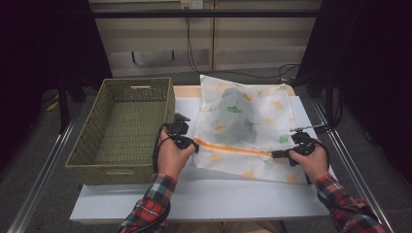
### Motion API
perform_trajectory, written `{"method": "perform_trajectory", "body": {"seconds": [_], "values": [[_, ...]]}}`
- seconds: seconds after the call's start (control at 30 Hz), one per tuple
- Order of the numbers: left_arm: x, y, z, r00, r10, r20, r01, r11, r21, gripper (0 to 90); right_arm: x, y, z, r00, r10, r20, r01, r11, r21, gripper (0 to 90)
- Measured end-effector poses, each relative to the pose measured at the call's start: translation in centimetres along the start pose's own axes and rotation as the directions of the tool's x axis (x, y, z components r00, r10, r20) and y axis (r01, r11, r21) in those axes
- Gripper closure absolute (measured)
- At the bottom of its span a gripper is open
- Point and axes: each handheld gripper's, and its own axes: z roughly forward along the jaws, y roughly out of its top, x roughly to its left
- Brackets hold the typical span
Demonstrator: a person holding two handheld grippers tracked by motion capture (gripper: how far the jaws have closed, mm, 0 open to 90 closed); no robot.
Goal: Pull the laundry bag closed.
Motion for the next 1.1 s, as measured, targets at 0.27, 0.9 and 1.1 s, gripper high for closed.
{"method": "perform_trajectory", "body": {"seconds": [0.27, 0.9, 1.1], "values": [[0.1, 0.1, 0.0, 1.0, 0.001, -0.002, -0.001, 1.0, 0.0, 89.7, -0.2, -0.1, -0.3, 1.0, 0.007, -0.001, -0.007, 1.0, -0.002, 90.0], [0.2, 0.3, 0.0, 1.0, 0.0, -0.005, 0.0, 1.0, 0.001, 89.7, -1.4, -0.9, -1.6, 0.9994, 0.035, 0.004, -0.035, 0.999, -0.019, 90.0], [0.2, 0.3, 0.1, 1.0, 0.001, -0.008, -0.001, 1.0, 0.001, 89.6, -1.4, -0.8, -1.7, 0.9993, 0.037, -0.001, -0.037, 0.999, -0.021, 90.0]]}}
